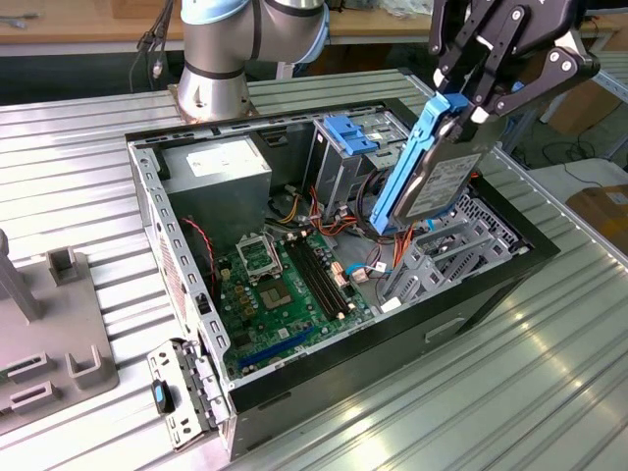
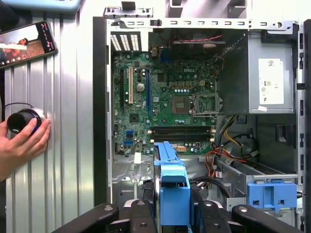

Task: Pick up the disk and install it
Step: 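Pick up the disk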

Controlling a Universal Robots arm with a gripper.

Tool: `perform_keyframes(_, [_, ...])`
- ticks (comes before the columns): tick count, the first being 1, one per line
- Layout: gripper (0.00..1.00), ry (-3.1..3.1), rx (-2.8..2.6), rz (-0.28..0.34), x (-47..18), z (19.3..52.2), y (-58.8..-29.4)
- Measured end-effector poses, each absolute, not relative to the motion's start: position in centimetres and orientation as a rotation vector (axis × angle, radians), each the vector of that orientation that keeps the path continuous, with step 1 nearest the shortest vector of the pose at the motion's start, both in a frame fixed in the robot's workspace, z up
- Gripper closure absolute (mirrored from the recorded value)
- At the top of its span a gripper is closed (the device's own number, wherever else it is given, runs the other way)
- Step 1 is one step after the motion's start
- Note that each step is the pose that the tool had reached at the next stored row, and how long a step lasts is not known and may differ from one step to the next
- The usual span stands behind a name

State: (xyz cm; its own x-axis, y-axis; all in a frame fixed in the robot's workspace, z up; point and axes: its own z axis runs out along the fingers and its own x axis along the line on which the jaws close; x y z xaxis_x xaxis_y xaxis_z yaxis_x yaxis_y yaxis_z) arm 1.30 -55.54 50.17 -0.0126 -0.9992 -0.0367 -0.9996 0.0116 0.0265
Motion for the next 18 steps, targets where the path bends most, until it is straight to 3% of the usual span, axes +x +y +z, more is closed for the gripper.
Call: perform_keyframes(18, [0.63,2.229,-2.202,0.070,7.5,49.6,-56.1])
